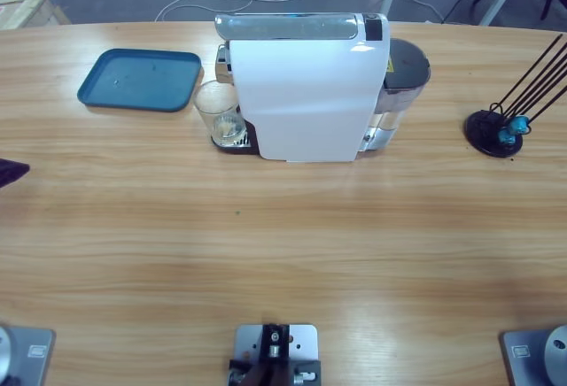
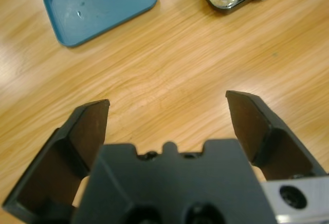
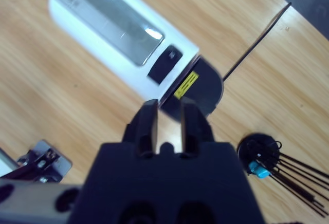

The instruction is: Pour coffee

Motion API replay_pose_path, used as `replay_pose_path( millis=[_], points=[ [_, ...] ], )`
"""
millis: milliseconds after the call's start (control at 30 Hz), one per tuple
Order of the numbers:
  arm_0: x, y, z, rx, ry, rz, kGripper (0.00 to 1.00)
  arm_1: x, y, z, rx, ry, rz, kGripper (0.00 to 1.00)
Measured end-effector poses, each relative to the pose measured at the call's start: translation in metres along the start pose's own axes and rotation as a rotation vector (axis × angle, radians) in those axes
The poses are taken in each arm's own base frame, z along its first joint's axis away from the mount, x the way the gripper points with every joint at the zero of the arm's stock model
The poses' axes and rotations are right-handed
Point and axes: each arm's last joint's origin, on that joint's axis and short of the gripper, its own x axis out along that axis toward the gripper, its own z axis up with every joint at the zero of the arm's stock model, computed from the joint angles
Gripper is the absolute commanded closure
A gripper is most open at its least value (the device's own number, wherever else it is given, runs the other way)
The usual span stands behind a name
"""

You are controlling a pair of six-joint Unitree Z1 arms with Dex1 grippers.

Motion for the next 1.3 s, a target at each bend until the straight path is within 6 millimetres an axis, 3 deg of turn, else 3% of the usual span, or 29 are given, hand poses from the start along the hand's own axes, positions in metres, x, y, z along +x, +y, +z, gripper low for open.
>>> replay_pose_path(
  millis=[233,433,1133,1300],
  points=[
    [0.000,0.002,0.000,-0.017,0.001,0.014,0.009,0.043,0.005,0.037,-0.022,0.064,0.003,1.000],
    [-0.002,0.002,0.002,-0.018,-0.006,0.014,0.009,0.069,0.012,0.044,-0.041,0.122,-0.005,1.000],
    [-0.002,0.002,0.002,-0.018,-0.006,0.014,0.009,0.069,0.009,0.043,-0.041,0.140,-0.071,1.000],
    [-0.002,0.002,0.002,-0.018,-0.006,0.014,0.009,0.081,0.008,0.041,-0.032,0.169,-0.070,1.000]
  ],
)
